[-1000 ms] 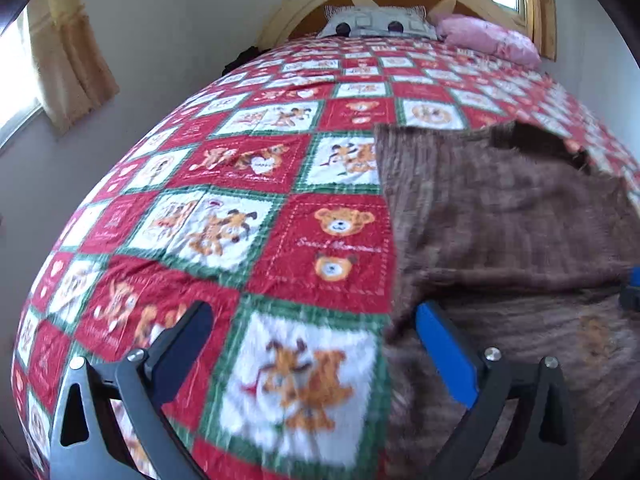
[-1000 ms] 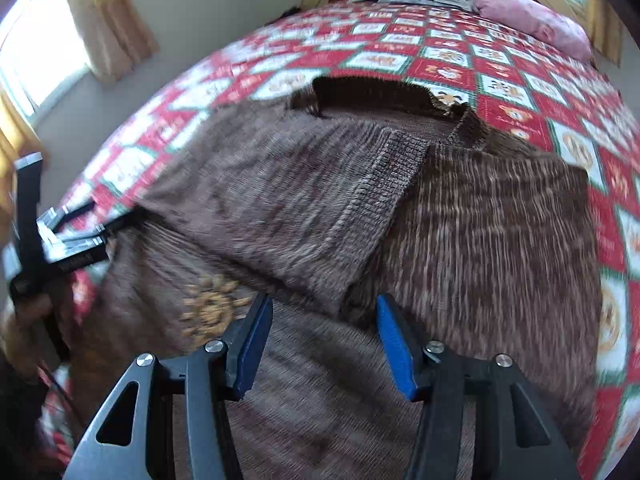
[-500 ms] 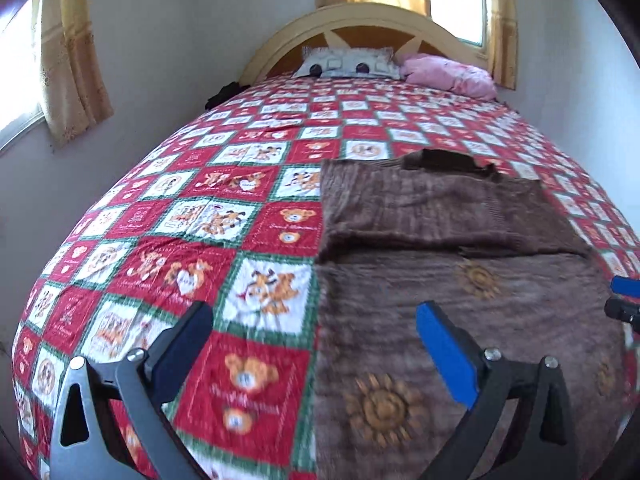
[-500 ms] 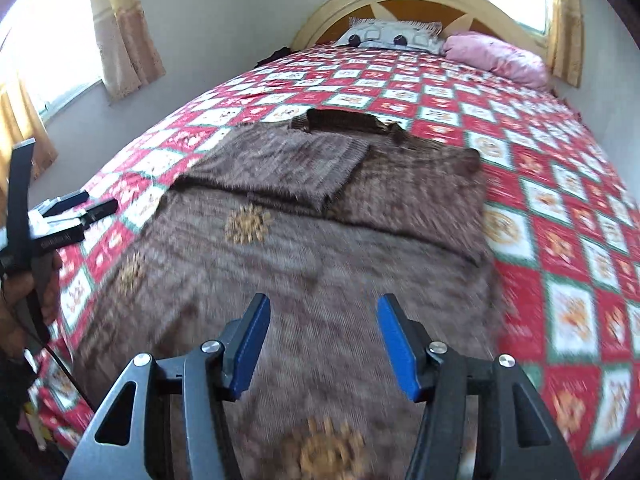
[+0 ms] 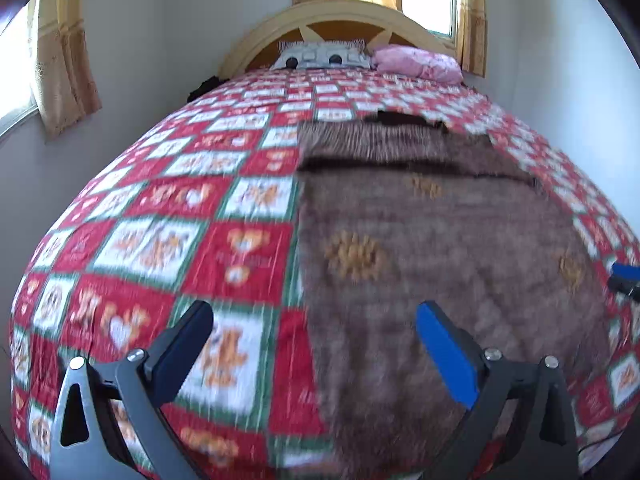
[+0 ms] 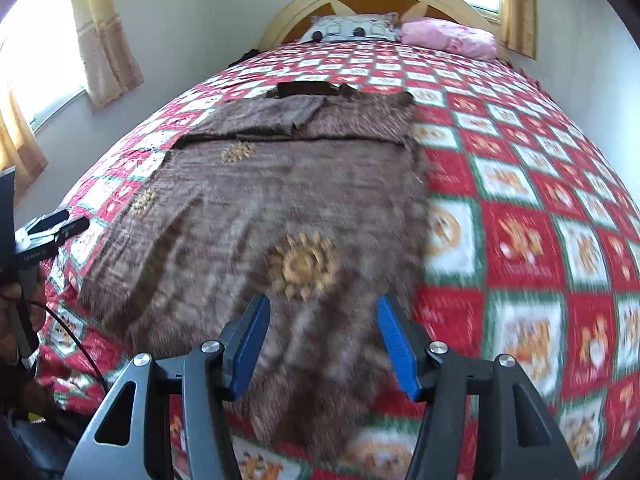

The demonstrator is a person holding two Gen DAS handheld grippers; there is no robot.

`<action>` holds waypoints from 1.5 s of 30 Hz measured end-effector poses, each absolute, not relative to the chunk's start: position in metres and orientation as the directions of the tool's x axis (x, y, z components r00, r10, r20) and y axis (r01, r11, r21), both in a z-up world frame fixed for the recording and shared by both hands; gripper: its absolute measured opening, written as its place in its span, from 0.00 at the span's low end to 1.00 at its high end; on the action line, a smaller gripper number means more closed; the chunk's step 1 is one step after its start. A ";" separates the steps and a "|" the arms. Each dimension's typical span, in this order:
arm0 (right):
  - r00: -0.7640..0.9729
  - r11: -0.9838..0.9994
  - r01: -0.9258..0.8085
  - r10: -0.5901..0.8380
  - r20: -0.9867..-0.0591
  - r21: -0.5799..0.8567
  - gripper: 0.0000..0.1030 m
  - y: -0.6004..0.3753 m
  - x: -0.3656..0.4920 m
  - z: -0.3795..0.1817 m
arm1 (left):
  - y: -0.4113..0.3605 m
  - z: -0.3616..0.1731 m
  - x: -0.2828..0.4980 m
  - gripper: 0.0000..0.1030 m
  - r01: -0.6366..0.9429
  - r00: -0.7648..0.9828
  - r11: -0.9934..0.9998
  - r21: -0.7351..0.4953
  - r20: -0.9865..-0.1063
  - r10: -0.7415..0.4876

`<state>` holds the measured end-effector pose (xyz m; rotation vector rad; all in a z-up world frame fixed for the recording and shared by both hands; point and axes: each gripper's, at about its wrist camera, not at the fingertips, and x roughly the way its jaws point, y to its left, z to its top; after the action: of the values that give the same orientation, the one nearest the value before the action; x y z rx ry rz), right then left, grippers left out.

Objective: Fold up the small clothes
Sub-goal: 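Lower both tools to the sweater hem and close on it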

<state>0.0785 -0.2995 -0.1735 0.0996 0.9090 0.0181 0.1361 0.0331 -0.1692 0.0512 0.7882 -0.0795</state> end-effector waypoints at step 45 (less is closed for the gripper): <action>0.600 0.897 0.086 0.301 -0.742 0.433 0.16 -0.320 0.022 -0.229 | 0.043 -0.223 0.080 0.51 0.120 0.582 0.947 -0.298 -0.752 -0.310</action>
<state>0.0221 -0.3198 -0.2285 0.4570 0.9276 0.1294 0.0796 0.0433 -0.2230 -0.2248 0.9176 -0.2533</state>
